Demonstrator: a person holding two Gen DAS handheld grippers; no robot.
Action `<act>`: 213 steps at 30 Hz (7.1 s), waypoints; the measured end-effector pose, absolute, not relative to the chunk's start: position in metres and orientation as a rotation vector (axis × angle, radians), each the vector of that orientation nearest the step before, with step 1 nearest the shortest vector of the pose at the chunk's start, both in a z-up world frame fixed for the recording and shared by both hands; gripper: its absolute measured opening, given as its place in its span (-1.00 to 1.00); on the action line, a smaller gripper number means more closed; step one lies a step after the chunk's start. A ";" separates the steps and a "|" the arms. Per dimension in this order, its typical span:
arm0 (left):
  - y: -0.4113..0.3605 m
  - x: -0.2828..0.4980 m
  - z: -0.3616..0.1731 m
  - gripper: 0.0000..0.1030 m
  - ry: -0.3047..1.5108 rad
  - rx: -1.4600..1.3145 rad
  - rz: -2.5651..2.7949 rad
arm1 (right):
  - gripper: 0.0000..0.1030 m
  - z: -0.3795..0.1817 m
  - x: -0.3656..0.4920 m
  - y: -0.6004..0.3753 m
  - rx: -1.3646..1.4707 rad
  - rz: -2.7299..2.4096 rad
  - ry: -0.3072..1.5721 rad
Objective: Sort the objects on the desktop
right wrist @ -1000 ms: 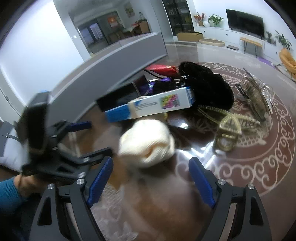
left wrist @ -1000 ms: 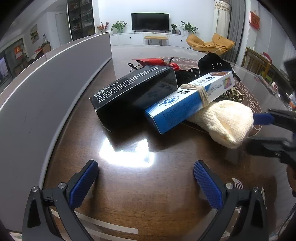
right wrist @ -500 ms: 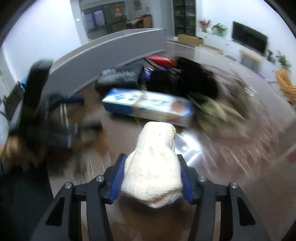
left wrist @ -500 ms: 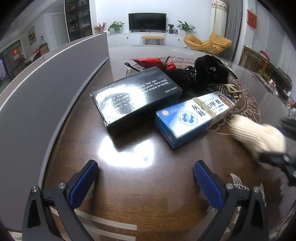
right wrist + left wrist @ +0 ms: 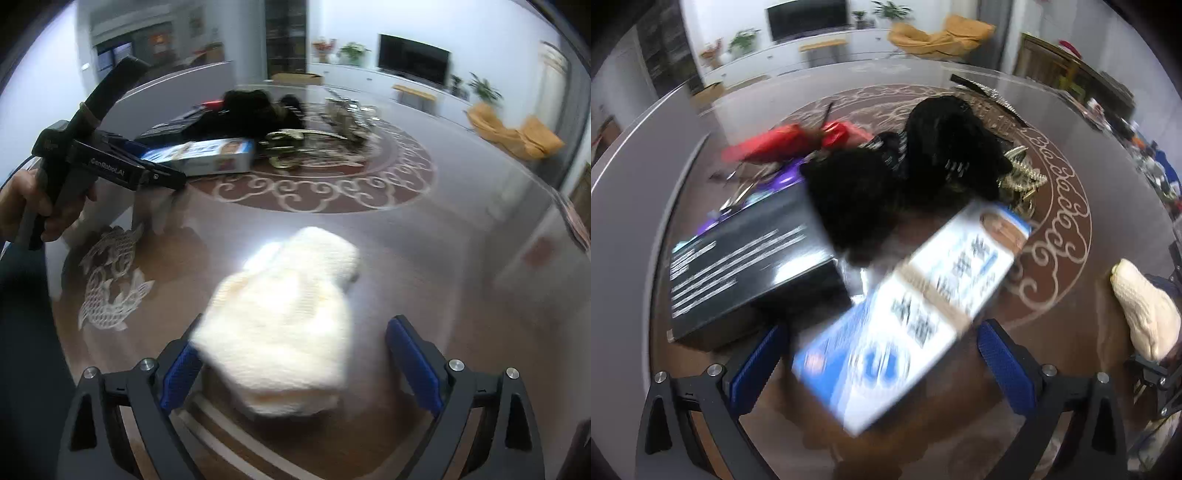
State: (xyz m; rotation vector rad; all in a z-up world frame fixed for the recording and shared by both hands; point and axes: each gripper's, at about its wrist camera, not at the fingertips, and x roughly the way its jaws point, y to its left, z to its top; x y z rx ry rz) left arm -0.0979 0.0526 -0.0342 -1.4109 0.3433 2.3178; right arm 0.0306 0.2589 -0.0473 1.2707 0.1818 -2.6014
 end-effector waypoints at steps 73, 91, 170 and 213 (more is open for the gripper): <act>-0.277 -0.052 0.018 0.75 0.532 -1.864 2.853 | 0.46 0.012 -0.081 -0.189 1.057 -2.032 0.735; -0.132 0.034 0.114 1.00 0.195 -1.141 2.803 | 1.00 0.047 -0.016 0.050 0.897 -2.537 0.297; 0.103 -0.068 -0.028 1.00 0.211 -1.300 2.526 | 1.00 -0.044 -0.005 0.265 1.430 -2.779 0.036; 0.103 -0.068 -0.028 1.00 0.211 -1.300 2.527 | 1.00 -0.043 -0.006 0.265 1.431 -2.777 0.035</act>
